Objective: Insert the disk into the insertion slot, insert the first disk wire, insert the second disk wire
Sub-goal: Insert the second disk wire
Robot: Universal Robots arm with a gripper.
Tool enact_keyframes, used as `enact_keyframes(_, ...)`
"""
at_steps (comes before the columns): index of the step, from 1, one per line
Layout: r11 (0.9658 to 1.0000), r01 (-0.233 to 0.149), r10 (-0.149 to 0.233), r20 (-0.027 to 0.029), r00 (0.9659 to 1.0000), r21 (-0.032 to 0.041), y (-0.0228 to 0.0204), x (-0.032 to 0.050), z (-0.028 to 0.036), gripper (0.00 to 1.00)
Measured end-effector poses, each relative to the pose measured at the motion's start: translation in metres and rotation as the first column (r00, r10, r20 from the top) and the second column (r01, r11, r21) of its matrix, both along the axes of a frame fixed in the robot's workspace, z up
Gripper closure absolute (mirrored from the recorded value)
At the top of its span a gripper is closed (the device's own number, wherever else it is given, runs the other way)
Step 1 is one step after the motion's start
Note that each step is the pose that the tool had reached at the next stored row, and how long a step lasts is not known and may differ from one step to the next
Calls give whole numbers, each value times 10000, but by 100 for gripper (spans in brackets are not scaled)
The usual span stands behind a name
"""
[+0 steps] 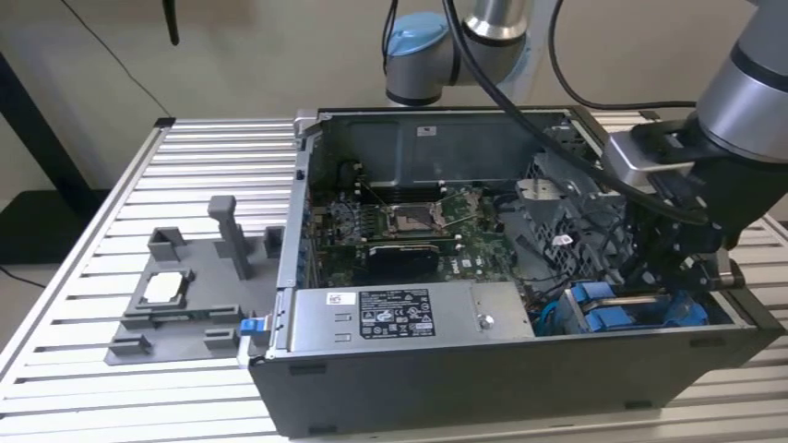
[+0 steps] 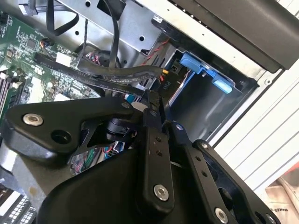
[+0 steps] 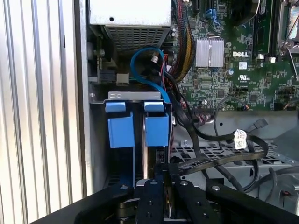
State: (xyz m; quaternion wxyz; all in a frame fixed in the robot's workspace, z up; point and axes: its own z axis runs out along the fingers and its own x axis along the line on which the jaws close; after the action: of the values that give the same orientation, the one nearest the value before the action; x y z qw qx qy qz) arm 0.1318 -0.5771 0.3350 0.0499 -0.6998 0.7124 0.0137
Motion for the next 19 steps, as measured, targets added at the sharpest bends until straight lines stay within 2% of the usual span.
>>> enact_keyframes(2,10000,22,-22,-24,10000,-6,-7,1,1,82)
enact_keyframes(3,10000,29,-29,-41,10000,-11,-11,2,4,76)
enact_keyframes(4,10000,36,-36,-67,10000,-10,-14,4,7,76)
enact_keyframes(7,10000,64,-65,-211,9998,-15,-33,15,21,76)
enact_keyframes(9,9999,105,-105,-284,9995,-16,-42,21,23,76)
enact_keyframes(17,9995,316,-317,-399,9987,-18,-42,48,76,76)
enact_keyframes(19,9993,380,-380,-419,9984,-21,-42,49,109,76)
